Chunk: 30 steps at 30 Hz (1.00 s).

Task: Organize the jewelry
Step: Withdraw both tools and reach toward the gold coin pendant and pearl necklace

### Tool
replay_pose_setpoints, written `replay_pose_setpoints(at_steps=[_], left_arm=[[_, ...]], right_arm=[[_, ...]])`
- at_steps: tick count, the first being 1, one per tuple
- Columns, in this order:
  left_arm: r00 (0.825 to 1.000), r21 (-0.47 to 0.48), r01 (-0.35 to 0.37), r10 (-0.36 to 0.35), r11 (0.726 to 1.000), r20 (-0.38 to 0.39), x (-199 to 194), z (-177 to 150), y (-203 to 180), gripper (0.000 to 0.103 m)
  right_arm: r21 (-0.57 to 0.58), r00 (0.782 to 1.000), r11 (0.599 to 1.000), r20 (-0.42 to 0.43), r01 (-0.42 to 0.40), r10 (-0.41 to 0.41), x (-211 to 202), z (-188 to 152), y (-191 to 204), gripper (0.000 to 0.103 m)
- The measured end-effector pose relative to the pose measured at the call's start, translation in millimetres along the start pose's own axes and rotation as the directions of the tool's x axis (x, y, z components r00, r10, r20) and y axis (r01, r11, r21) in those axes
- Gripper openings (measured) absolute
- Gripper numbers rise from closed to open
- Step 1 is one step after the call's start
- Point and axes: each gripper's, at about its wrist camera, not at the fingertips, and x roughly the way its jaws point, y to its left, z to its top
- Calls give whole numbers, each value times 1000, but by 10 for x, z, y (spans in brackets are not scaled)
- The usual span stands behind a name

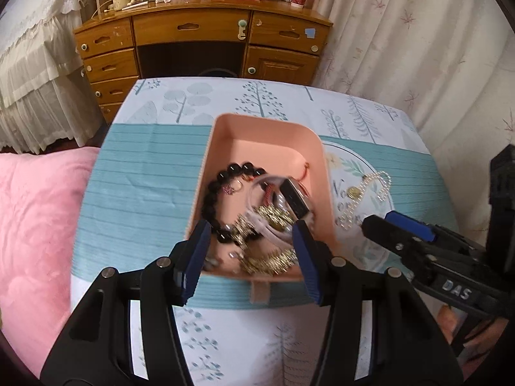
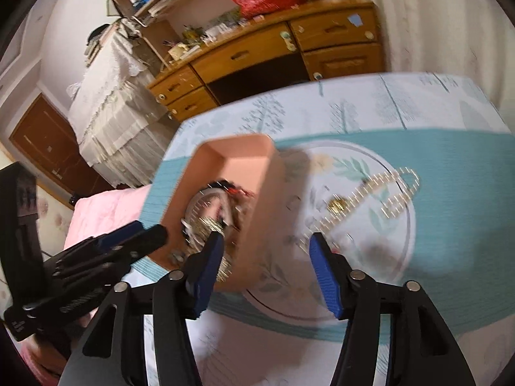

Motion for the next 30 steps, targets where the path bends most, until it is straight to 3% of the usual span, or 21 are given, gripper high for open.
replay_pose_setpoints(at_steps=[4,10,16,21,26,30], left_arm=[[999,15,44,-44,999,2,-56,-135,-151,50],[995,55,85,-87,995,47,-161,-223,-477,50],[991,100,127,-130,987,18,-59,-164,-925,50],[995,127,98,-96,987,-23,143,-24,-1274,47],[999,110,34,-33,993,-10,386,112,-1509,33],[1000,58,-9,10,998,-13,678,193,-1562,29]], right_arm=[[17,999,999,-37,34,-33,16,-116,-235,73],[-31,991,993,-68,110,-111,3,-181,-553,83],[-221,969,949,-50,225,-241,9,-179,-743,85],[-410,961,876,0,253,-278,44,-202,-851,85],[-520,964,820,24,239,-266,146,-120,-1015,85],[-544,970,808,45,226,-241,236,23,-1121,85]])
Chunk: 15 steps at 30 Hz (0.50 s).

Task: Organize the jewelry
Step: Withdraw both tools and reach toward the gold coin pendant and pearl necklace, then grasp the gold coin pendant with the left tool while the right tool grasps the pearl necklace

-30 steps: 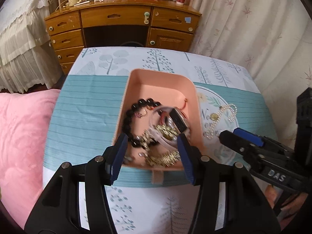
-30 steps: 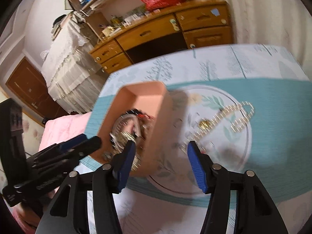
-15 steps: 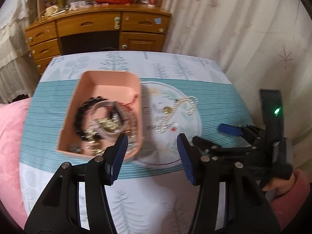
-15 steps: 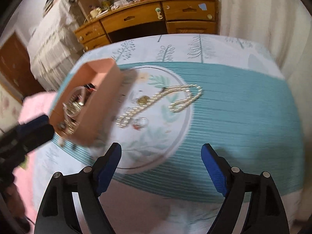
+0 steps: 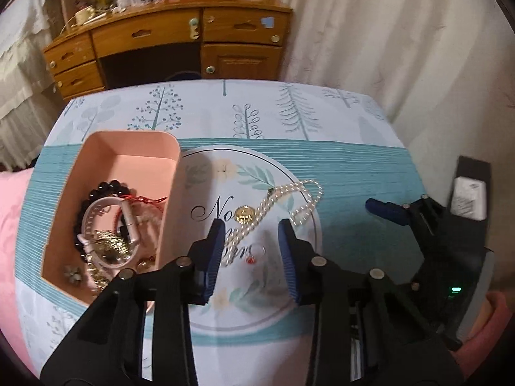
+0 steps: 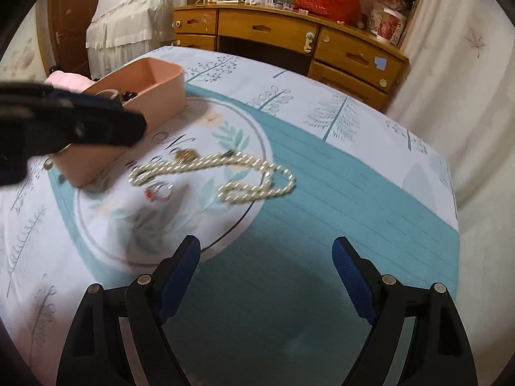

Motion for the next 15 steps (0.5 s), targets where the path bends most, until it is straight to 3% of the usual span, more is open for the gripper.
replay_pose_setpoints(at_steps=[8,13,15], left_arm=[[996,-40,-86,84,996,-32,443,24,-33,26],[994,-84,-91,86,992,-63,655,42,11,18],[993,-61,-109,107,992,-46,674,72,-10,16]], right_arm=[[-11,997,998,41,-69,70,206,181,-140,85],[-5,991,992,54,-125,125,311,248,-165,85],[-21,989,991,57,-133,134,328,274,-149,84]])
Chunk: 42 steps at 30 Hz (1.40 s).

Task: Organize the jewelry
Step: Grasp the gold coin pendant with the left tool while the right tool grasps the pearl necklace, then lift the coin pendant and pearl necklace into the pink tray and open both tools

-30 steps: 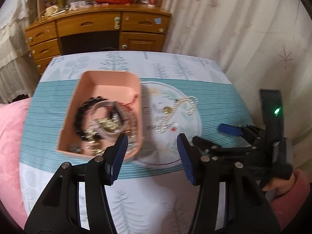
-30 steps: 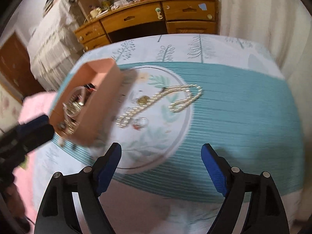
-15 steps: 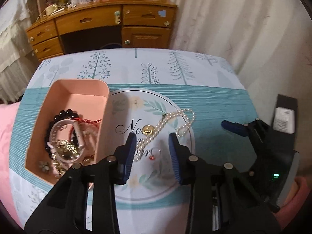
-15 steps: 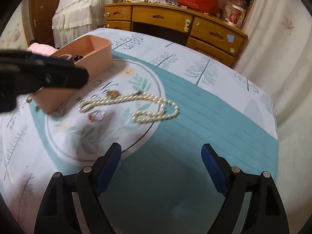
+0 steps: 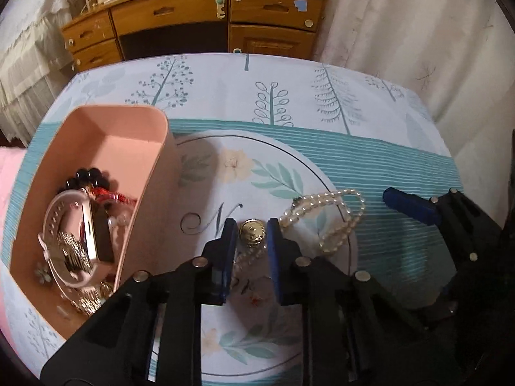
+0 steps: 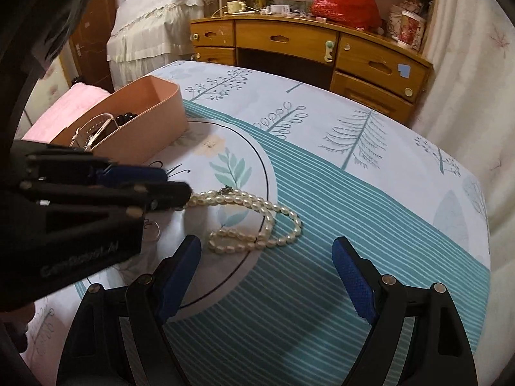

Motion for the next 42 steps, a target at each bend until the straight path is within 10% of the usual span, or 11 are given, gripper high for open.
replay_pose_setpoints(at_steps=[6,10,12,19,27,42], left_arm=[[1000,2,28,-28,1000,-10,25,18,-1,14],[999,-17,45,-46,999,-23,10,-1,24,14],[999,-11,44,-45,999,-25,-1,-14,17,14],[999,-4,37,-37,999,-40,-63,-81,56,14],[998,-8,52,-52,999,-32,-272,-124,180,13],[991,35,118,-116,992,-69,-1071,-101,545,14]], right_arm=[[-25,1000,999,19,-22,22,41,60,54,66],[-63,999,998,11,-31,31,16,92,154,17],[-82,1000,996,-8,-23,22,9,101,220,10],[12,999,1000,-44,-18,18,-113,-25,207,9],[302,979,937,-51,-175,199,-400,-406,182,9],[434,950,846,180,-311,256,-1287,-309,608,9]])
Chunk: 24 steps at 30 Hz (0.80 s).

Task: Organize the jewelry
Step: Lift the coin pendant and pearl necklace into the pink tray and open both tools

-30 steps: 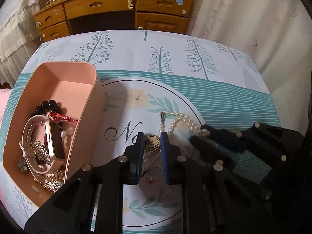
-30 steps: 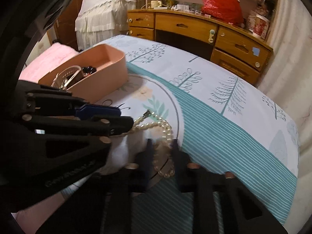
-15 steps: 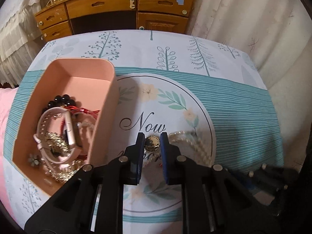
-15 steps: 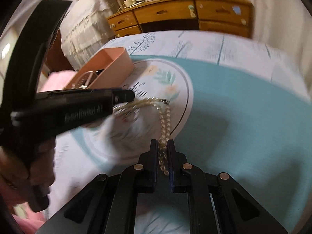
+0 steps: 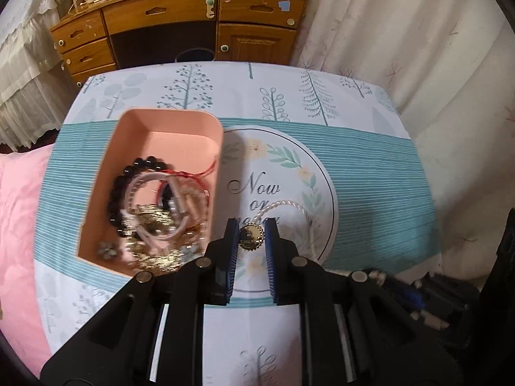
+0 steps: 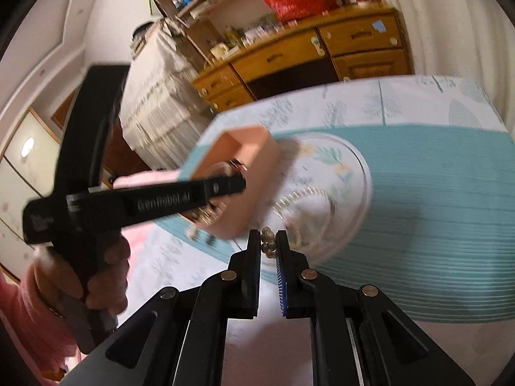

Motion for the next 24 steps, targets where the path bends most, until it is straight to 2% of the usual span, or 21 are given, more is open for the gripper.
replay_pose_setpoints(at_steps=[3,7,11,19,24], left_arm=[[1000,29,1,-2,1000,22,-166,12,136,13],[998,75,-33,30,997,46,-368,30,322,13],[998,66,-30,27,997,52,-478,36,564,14],[999,26,-1,0,1000,36,-493,-17,992,14],[999,21,-16,15,1000,33,-416,-34,1163,14]], right_arm=[[-41,998,999,66,9,-7,-138,135,228,9],[-74,992,997,125,31,-22,-286,348,527,9],[-115,981,992,189,51,-28,-419,560,834,9],[-173,958,982,287,72,-19,-461,961,1446,9],[-204,948,977,318,60,8,-396,1190,1805,9]])
